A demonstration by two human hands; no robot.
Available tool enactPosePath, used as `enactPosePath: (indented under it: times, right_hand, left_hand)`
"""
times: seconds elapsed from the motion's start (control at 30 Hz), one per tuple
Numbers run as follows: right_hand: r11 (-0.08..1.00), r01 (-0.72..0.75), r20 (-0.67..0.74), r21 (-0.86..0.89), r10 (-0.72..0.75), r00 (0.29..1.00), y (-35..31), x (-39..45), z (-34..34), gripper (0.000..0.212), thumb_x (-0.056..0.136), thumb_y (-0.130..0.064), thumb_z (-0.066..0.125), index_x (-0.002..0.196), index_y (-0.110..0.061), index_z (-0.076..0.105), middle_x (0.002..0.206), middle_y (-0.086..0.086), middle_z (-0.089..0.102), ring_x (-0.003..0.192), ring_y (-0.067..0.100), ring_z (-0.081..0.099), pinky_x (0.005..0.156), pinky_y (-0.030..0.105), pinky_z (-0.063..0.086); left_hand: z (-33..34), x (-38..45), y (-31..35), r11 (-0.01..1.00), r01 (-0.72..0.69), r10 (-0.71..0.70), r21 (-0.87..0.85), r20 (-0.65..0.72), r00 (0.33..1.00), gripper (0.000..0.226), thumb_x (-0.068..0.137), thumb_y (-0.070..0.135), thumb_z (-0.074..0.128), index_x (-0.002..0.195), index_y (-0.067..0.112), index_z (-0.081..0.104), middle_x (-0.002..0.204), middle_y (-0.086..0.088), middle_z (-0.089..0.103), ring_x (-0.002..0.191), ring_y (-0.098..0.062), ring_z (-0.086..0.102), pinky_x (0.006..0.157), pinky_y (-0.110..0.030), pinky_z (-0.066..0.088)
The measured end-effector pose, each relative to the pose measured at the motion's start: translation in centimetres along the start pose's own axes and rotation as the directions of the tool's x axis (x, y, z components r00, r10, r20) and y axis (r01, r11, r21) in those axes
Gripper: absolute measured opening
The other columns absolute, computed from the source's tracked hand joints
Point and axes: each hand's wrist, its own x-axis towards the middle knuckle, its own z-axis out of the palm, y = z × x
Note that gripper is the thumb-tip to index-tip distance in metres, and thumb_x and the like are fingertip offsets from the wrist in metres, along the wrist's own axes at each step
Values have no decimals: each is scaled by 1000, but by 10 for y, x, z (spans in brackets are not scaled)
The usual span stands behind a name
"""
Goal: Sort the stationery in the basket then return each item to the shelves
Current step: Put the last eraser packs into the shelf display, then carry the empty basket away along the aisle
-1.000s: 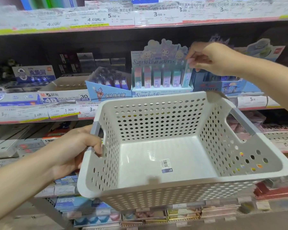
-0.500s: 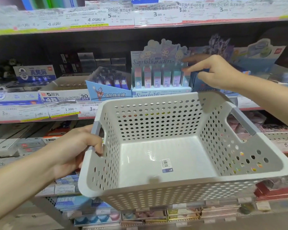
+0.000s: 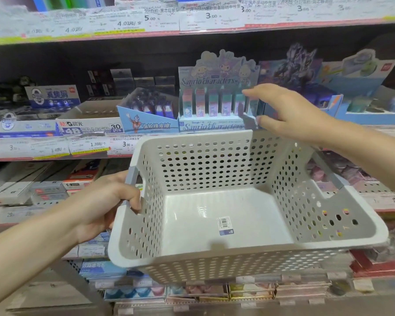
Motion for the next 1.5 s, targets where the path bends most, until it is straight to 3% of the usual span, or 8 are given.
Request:
enactPosePath:
  times: [0.33, 0.57, 0.7, 0.8, 0.93, 1.07, 1.2, 1.5]
  right_hand:
    - [999, -37, -36, 9, 37, 999, -29, -69, 10, 32, 81, -20, 59, 113, -16, 60, 113, -1, 55, 101, 21, 56, 83, 36, 44]
    - [982, -146, 107, -119, 158, 982, -42, -119, 51, 62, 64, -3, 77, 123, -2, 59, 132, 21, 51, 118, 41, 52, 96, 50, 45]
    - [963, -260, 93, 69, 253, 963, -72, -139, 70, 75, 72, 10, 63, 141, -5, 38, 148, 11, 33, 135, 27, 36, 107, 20, 28]
    - [929, -297, 55, 222, 292, 955, -110, -149, 81, 76, 67, 21, 57, 137, -4, 42, 121, 7, 50, 120, 21, 45, 89, -5, 24]
    - [846, -458, 88, 273, 452, 888, -160, -168, 105, 63, 79, 12, 58, 138, 2, 37, 99, 23, 61, 95, 38, 58, 65, 26, 27]
    - [774, -526, 183, 352, 495, 850, -186, -183, 148, 45, 81, 7, 55, 124, -8, 51, 87, 16, 65, 80, 35, 61, 66, 35, 43]
    - [700, -598, 223, 392, 558, 799, -210, -196, 195, 42, 81, 10, 53, 120, -4, 54, 73, 18, 60, 62, 27, 49, 56, 29, 35]
    - [620, -667, 334, 414, 578, 745, -219, -228, 322, 52, 82, 12, 50, 129, -8, 50, 85, 21, 65, 76, 38, 59, 67, 39, 46]
  left_hand:
    - [0, -12, -25, 999, -18, 16, -39, -60, 998, 54, 41, -1, 54, 92, 10, 66, 74, -16, 65, 58, -27, 62, 51, -30, 52]
    - [-19, -22, -56, 999, 24, -27, -33, -87, 996, 58, 46, 1, 54, 101, 10, 67, 90, -25, 68, 76, -34, 64, 72, -41, 52]
    - [-37, -38, -80, 999, 47, -46, 12, -66, 997, 65, 36, 8, 62, 101, 17, 69, 100, -26, 69, 87, -40, 64, 82, -52, 50]
    - [-56, -54, -104, 998, 60, -61, -10, -76, 995, 62, 42, 2, 58, 103, 12, 68, 107, -32, 63, 85, -38, 62, 82, -48, 48]
    - [-86, -75, -141, 996, 92, -93, -11, -61, 994, 61, 44, 4, 58, 103, 18, 68, 109, -30, 62, 85, -35, 60, 79, -48, 43]
    - [-111, -84, -184, 993, 115, -113, 22, -66, 991, 55, 43, 8, 62, 95, 23, 70, 97, -22, 69, 84, -33, 61, 77, -41, 43]
    - [-120, -82, -226, 983, 179, -176, 32, -79, 981, 44, 65, -6, 60, 100, 20, 66, 73, -2, 72, 62, -17, 65, 47, -22, 48]
    - [-121, -37, -361, 965, 254, -261, -57, -244, 934, 42, 77, -3, 71, 115, 15, 67, 95, -23, 71, 76, -25, 65, 69, -34, 47]
